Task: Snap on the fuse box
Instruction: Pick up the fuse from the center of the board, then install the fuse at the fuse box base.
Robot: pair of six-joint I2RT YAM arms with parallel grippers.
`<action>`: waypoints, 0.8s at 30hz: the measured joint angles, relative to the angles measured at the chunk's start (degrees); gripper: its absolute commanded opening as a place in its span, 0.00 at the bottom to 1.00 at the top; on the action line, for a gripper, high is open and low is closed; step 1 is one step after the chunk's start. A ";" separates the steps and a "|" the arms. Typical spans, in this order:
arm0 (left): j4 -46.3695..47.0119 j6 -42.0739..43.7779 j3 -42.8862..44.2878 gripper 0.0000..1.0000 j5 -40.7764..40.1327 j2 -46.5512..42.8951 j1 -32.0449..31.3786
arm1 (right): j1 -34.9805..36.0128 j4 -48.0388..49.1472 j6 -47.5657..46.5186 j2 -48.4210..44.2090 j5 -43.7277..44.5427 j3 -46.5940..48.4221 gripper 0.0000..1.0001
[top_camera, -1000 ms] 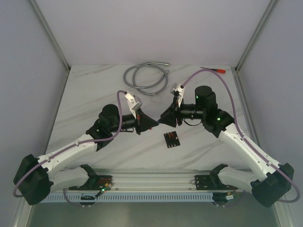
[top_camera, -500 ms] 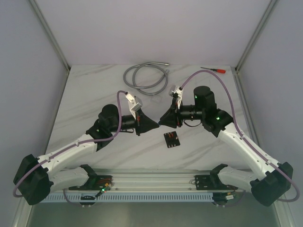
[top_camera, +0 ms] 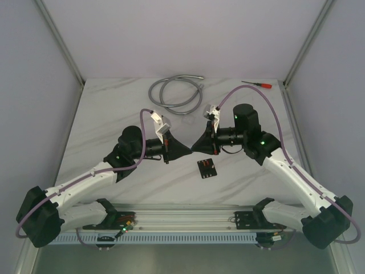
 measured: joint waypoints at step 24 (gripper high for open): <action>-7.26 -7.78 -5.09 0.82 -29.99 -1.46 0.55 | 3.93 -0.92 13.92 -3.76 36.76 -10.03 0.00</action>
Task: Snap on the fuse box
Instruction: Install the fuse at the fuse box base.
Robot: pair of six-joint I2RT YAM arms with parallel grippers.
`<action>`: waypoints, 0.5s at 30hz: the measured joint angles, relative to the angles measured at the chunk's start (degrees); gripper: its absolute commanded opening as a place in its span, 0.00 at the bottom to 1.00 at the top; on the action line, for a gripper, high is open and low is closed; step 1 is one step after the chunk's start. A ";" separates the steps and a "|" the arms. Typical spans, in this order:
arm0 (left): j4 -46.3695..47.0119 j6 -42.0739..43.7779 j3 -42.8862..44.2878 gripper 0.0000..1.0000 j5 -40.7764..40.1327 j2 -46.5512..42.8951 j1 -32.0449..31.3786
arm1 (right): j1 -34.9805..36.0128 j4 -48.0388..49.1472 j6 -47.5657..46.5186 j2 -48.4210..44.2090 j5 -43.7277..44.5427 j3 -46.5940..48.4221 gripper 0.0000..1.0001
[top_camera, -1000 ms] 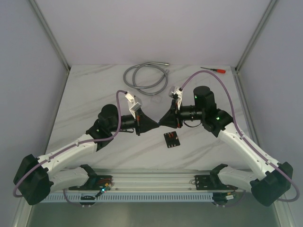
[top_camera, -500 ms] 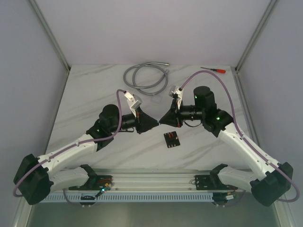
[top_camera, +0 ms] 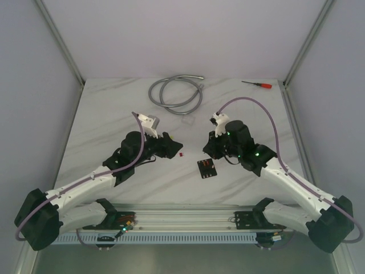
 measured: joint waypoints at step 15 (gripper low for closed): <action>-7.80 -8.52 -3.85 1.00 -12.28 -3.04 6.03 | 9.86 0.22 13.27 4.44 28.33 -8.31 0.00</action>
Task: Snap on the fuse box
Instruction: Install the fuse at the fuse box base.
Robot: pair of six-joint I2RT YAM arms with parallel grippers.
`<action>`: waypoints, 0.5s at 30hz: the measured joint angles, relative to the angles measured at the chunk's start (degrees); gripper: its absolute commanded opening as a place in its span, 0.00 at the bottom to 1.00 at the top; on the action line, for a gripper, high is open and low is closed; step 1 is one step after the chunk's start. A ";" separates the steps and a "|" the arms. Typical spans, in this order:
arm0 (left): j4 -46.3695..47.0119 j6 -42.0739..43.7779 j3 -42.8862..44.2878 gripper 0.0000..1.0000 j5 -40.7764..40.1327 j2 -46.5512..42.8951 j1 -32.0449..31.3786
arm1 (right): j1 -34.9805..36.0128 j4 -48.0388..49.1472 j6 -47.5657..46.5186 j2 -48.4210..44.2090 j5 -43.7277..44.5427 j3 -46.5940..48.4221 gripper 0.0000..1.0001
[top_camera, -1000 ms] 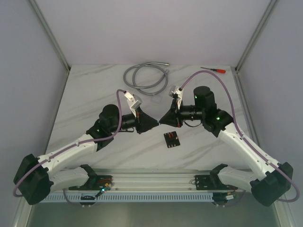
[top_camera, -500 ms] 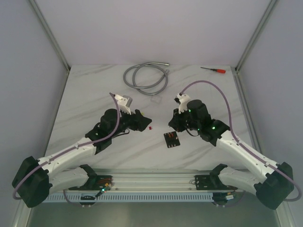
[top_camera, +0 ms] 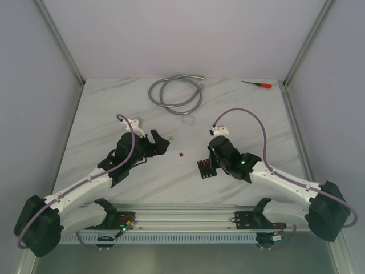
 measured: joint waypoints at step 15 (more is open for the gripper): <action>-3.45 -4.50 -0.26 1.00 0.13 3.89 3.19 | 5.42 3.10 4.76 7.43 10.16 -0.59 0.00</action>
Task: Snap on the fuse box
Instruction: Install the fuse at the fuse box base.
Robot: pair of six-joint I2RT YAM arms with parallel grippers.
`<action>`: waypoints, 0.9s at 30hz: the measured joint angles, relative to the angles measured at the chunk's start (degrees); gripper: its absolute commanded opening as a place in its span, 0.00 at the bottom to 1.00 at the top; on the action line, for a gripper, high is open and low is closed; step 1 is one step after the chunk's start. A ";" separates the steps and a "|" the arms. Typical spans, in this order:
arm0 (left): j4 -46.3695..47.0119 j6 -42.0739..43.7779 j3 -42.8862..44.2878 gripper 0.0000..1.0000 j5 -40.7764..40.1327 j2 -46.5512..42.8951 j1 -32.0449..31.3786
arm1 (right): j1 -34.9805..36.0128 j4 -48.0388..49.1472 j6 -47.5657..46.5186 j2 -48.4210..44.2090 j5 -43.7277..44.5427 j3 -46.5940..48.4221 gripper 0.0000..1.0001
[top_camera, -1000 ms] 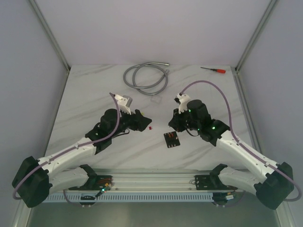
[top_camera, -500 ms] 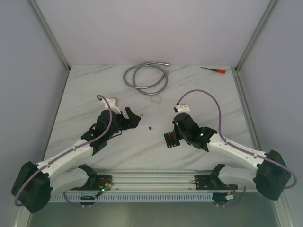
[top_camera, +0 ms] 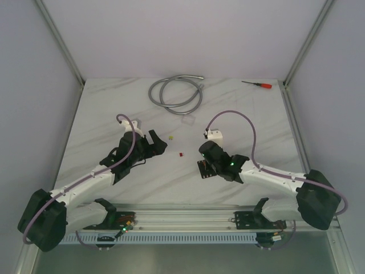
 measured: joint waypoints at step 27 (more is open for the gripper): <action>-0.83 -1.68 -0.02 1.00 0.85 0.70 0.44 | 5.68 -0.39 3.63 12.41 5.75 6.54 0.00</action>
